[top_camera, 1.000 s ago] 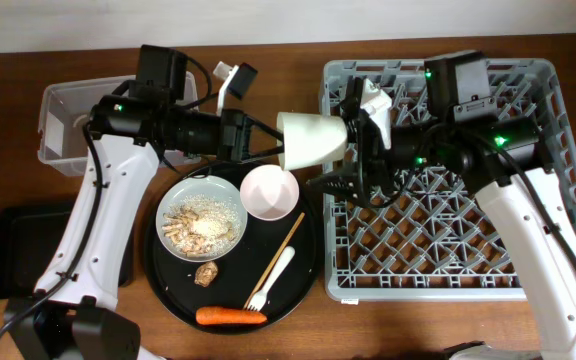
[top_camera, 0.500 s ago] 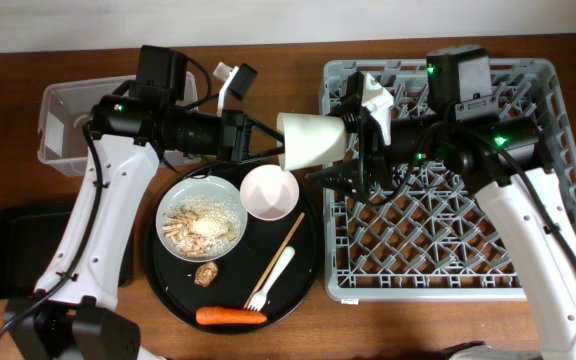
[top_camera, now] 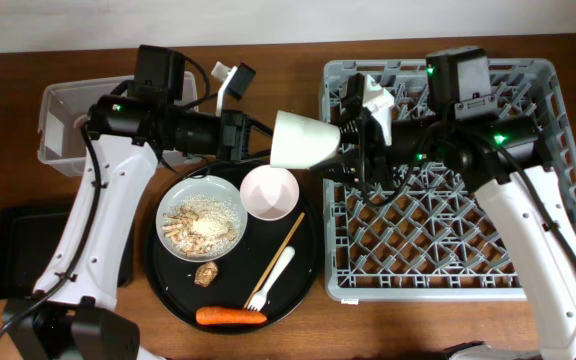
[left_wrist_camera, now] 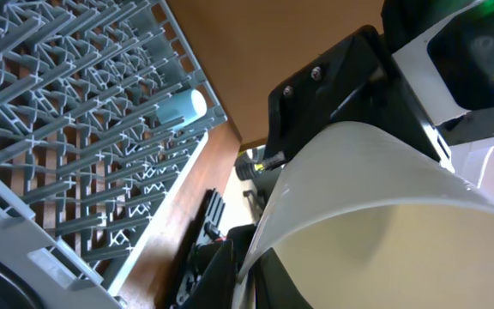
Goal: Sort waste into correct bins and load items into the dishwasher rack
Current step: 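Pass the white cup from the left gripper to the right gripper, then place the white cup upside down in the rack's right side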
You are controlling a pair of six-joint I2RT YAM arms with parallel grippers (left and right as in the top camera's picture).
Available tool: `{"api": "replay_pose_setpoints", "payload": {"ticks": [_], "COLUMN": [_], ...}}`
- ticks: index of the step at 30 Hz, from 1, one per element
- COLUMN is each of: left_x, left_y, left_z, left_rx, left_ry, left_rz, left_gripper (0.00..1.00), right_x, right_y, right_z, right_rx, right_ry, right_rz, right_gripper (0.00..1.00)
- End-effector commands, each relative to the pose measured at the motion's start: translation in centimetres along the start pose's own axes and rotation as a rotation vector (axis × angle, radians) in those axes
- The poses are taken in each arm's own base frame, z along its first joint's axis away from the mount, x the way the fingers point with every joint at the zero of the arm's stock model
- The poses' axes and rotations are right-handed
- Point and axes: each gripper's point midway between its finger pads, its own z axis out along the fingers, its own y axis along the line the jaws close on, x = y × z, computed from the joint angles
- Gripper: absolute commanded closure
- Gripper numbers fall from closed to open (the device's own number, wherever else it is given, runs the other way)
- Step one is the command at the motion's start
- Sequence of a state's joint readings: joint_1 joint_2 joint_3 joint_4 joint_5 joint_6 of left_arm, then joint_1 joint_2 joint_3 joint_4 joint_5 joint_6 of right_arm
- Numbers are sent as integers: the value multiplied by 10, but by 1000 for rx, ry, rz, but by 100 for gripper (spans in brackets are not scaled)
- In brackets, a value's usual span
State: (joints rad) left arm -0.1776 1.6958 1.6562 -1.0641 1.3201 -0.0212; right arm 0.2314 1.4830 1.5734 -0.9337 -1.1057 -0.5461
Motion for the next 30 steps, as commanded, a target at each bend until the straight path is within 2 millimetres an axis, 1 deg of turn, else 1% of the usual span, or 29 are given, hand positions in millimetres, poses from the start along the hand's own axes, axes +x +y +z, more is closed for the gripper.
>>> {"api": "replay_pose_setpoints", "payload": {"ticks": [1,2,4,7,13,14,15,16,17,18,20,23,25,26,27,28,29,30], "left_x": [-2,-2,-2,-2,0,0,1,2,6,11,20,27,27,27,26,25,24,23], "left_y": [9,10,11,12,27,30,40,52,71,84,104,122,126,127,127,127,128,128], "left_z": [-1,-1,-1,-1,-4,-4,-7,-11,-18,-26,-41,-59,-64,-65,-65,-65,-66,-66], "left_rx": [-87,-94,-97,-103,-189,-209,-271,-344,-462,-549,-694,-851,-887,-892,-894,-896,-899,-899], "left_ry": [-4,-5,-5,-5,-2,-2,-1,2,12,23,46,62,53,50,49,46,44,40], "left_rz": [26,26,26,26,11,8,4,-5,-26,-44,-75,-110,-129,-130,-128,-125,-121,-116], "left_gripper": [89,89,84,73,71,66,62,57,49,46,45,44,44,44,44,44,44,44], "right_x": [-14,-15,-15,-15,-16,-15,-13,-7,2,9,24,49,70,82,100,109,123,132], "right_y": [20,21,21,21,22,20,15,4,-12,-21,-35,-55,-68,-74,-79,-80,-81,-82], "right_z": [-1,-1,-1,-1,-2,-2,-4,-6,-11,-15,-27,-54,-78,-93,-112,-122,-137,-149], "right_rx": [-96,-102,-104,-104,-100,-93,-64,-7,79,130,212,340,450,514,594,633,695,741], "right_ry": [-61,-65,-66,-66,-65,-63,-51,-24,17,43,89,149,192,216,248,264,288,304], "right_rz": [-21,-21,-21,-21,-20,-20,-11,32,91,125,181,298,415,490,590,645,725,778], "right_gripper": [44,46,47,51,52,52,52,52,52,52,52,52,52,52,52,52,52,52]}}
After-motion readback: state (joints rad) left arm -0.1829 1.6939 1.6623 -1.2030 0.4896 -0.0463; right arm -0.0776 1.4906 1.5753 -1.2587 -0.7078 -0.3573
